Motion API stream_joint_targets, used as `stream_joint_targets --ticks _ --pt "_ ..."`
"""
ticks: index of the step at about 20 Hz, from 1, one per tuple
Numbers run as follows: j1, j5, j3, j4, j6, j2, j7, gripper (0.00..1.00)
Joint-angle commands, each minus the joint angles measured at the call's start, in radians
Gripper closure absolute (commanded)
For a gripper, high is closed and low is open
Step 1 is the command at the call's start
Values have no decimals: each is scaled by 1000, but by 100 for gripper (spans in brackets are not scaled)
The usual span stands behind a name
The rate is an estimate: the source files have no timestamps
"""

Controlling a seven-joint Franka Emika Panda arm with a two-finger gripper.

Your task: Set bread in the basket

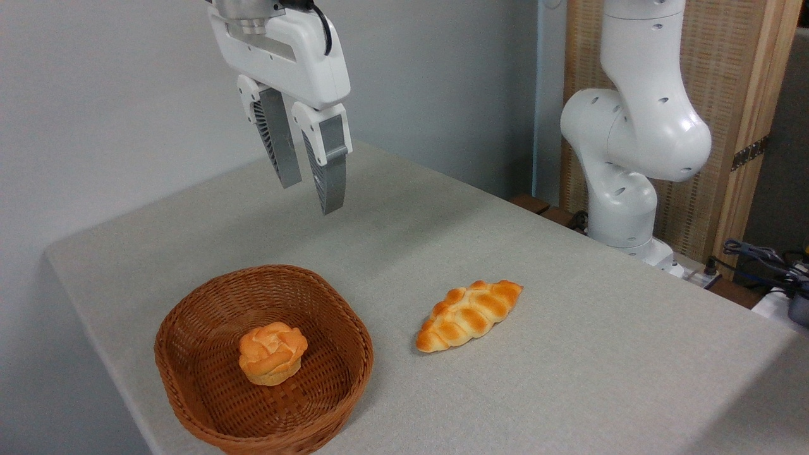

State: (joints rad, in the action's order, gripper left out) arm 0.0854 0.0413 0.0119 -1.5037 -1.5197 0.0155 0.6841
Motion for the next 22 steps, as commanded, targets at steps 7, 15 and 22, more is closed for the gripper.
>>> stream_joint_targets --ticks 7,15,22 --pt "-3 22 -3 8 15 -6 25 0" --pt "-1 22 -10 2 16 -8 23 0" --pt "0 11 -26 -257 -157 -170 38 0"
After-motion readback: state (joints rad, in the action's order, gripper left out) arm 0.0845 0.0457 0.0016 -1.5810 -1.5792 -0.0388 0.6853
